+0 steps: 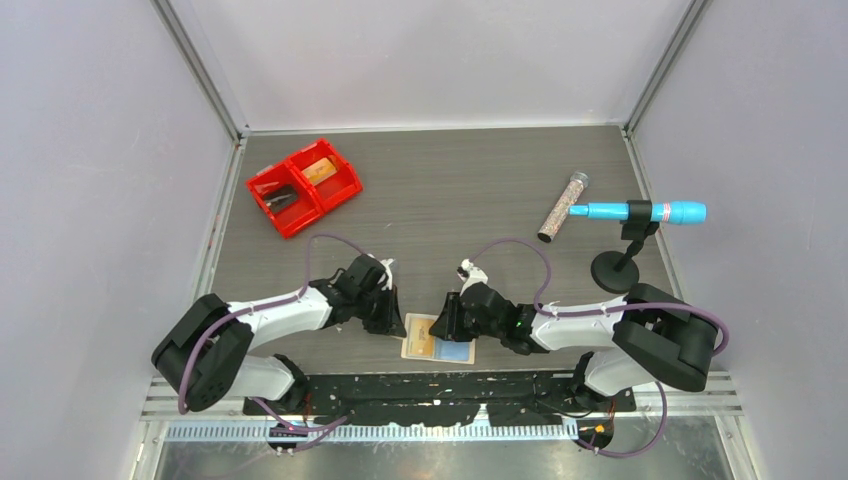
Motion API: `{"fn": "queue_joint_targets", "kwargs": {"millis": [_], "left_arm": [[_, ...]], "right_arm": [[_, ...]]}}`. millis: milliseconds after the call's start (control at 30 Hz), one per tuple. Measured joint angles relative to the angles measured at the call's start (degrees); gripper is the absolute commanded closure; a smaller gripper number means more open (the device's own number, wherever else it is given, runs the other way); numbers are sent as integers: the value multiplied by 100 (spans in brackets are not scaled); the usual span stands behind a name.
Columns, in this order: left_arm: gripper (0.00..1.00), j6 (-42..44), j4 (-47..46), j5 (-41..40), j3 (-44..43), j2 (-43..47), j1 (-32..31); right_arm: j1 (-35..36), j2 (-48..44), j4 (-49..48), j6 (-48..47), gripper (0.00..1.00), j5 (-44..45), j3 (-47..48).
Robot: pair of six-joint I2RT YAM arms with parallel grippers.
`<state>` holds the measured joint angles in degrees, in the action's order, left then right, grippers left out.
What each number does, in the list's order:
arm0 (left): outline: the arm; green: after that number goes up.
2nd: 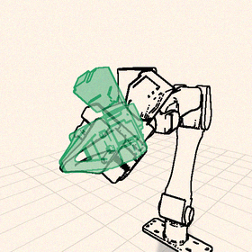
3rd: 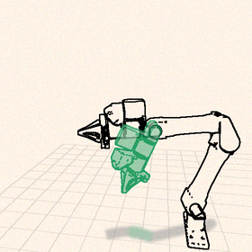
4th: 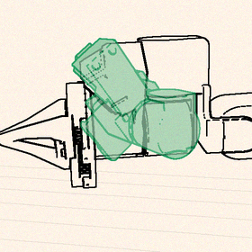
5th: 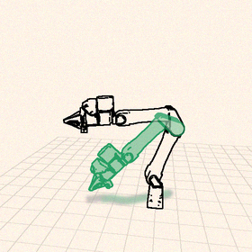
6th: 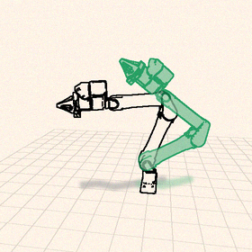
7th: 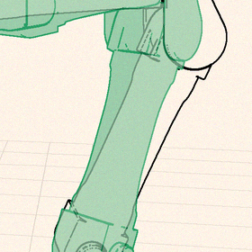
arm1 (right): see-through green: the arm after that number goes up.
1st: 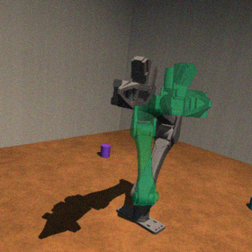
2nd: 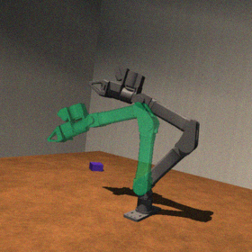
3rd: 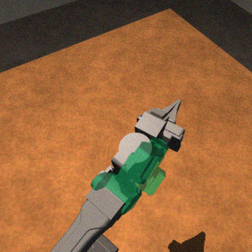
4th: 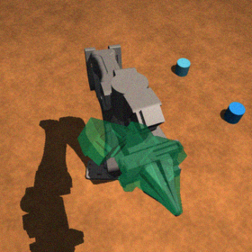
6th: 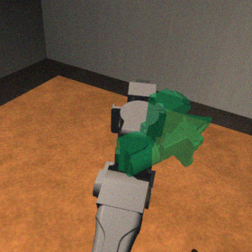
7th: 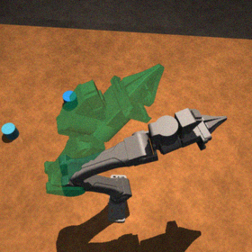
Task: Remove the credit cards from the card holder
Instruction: Remove the credit card from the card holder.
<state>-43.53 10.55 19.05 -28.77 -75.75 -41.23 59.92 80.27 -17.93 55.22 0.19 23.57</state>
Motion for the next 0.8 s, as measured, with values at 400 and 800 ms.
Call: {"fn": "queue_joint_targets", "kwargs": {"millis": [400, 800], "left_arm": [[95, -66, -15, 0, 11, -2, 0], [95, -109, -59, 9, 42, -4, 11]], "right_arm": [[0, 179, -271, 116, 66, -127, 2], [-4, 210, -407, 122, 77, -120, -63]]}}
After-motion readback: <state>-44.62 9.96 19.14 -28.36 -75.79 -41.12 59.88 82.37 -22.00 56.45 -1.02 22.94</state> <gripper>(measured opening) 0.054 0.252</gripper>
